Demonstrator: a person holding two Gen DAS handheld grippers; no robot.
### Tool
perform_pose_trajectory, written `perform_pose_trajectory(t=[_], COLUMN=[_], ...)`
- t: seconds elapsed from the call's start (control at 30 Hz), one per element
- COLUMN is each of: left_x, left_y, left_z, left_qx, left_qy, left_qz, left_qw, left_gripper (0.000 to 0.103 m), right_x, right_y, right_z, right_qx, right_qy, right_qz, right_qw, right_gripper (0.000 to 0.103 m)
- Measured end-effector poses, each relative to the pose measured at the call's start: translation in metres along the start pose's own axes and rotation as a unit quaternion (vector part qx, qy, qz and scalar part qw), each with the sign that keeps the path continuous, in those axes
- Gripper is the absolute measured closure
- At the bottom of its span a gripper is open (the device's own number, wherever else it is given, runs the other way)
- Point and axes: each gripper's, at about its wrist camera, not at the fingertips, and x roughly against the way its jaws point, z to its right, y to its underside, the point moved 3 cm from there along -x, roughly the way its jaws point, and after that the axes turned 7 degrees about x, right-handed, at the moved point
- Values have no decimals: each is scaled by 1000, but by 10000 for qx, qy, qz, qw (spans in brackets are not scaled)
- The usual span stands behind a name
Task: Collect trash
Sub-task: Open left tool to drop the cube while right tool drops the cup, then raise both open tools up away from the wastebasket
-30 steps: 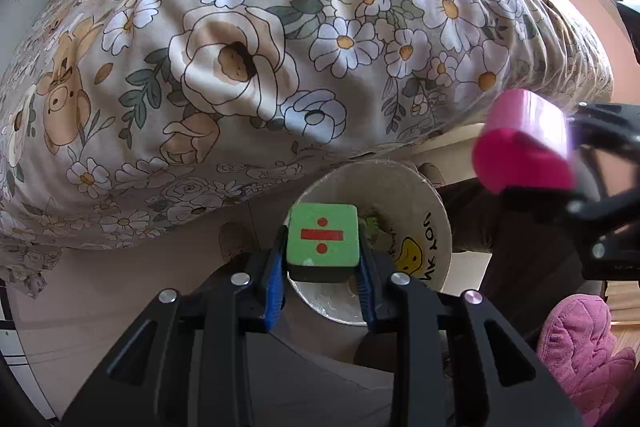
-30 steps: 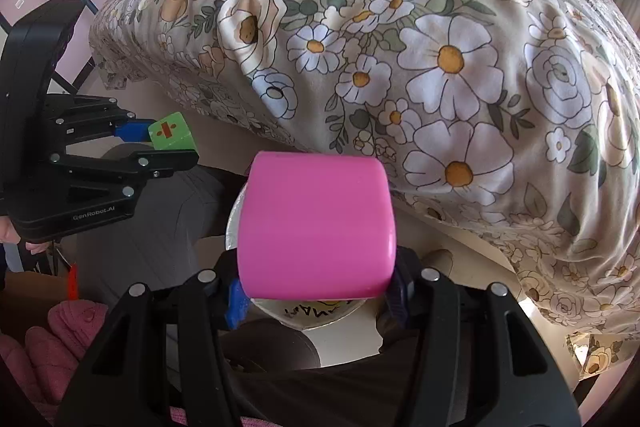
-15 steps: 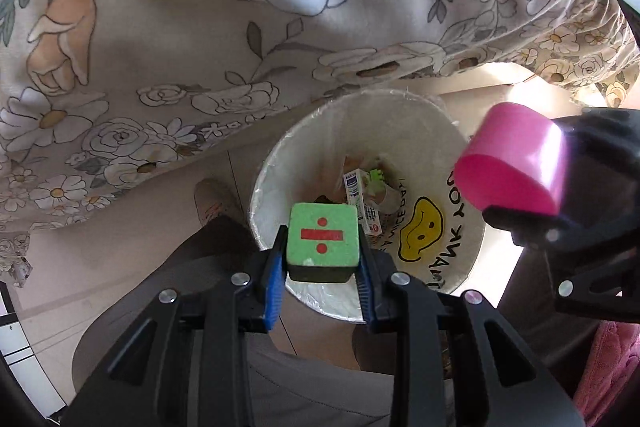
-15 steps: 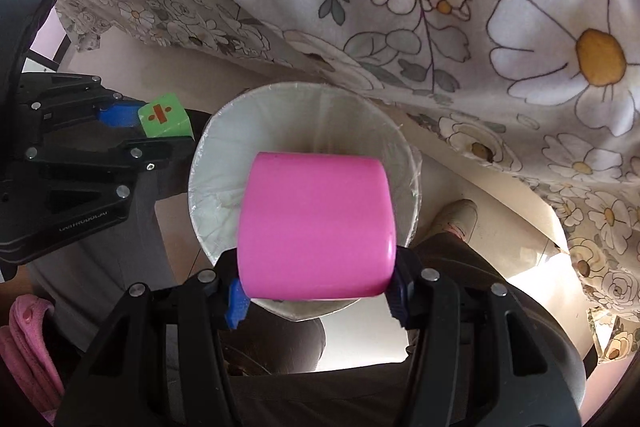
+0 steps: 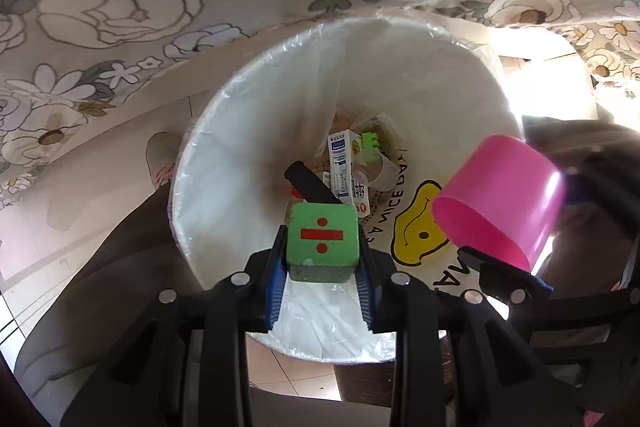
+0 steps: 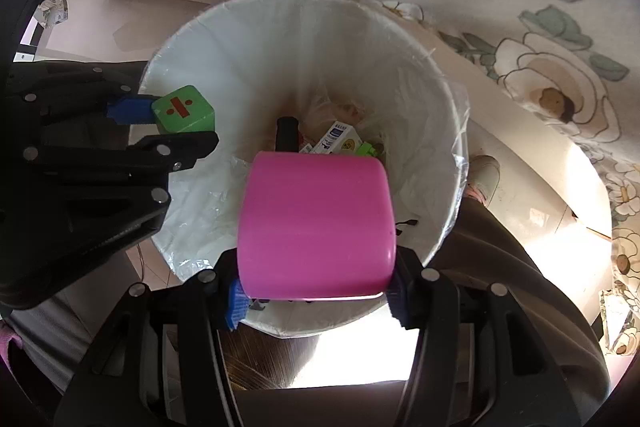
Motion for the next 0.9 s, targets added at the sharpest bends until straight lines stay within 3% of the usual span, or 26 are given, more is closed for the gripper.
perform_pose_trajectory(t=[0.27, 0.43, 0.47, 0.53, 0.57, 0.63, 0.9], left_x=[-42, -52, -52, -52, -51, -51, -43], left_y=[-11, -14, -14, -13, -13, -12, -11], left_z=[-8, -9, -7, -6, -5, -2, -5], left_qx=[259, 277, 262, 242, 214, 166, 216], left_qy=[105, 64, 46, 11, 10, 26, 1], left_qz=[-553, -612, -599, -579, -559, -557, -486], left_qw=[9981, 9977, 9978, 9980, 9982, 9983, 9986], left_gripper=[70, 69, 67, 48, 46, 43, 40], right_x=[-37, -52, -54, -54, -54, -52, -39], right_y=[-6, -9, -9, -10, -10, -11, -10], right_z=[12, 9, 10, 10, 9, 10, 9], right_qx=[-113, -106, -95, -53, -38, -48, -93], right_qy=[-58, -69, -79, -30, 0, 63, -25], right_qz=[-392, -588, -615, -653, -649, -618, -519], right_qw=[9992, 9982, 9980, 9978, 9979, 9981, 9986], right_gripper=[48, 48, 48, 47, 45, 32, 31])
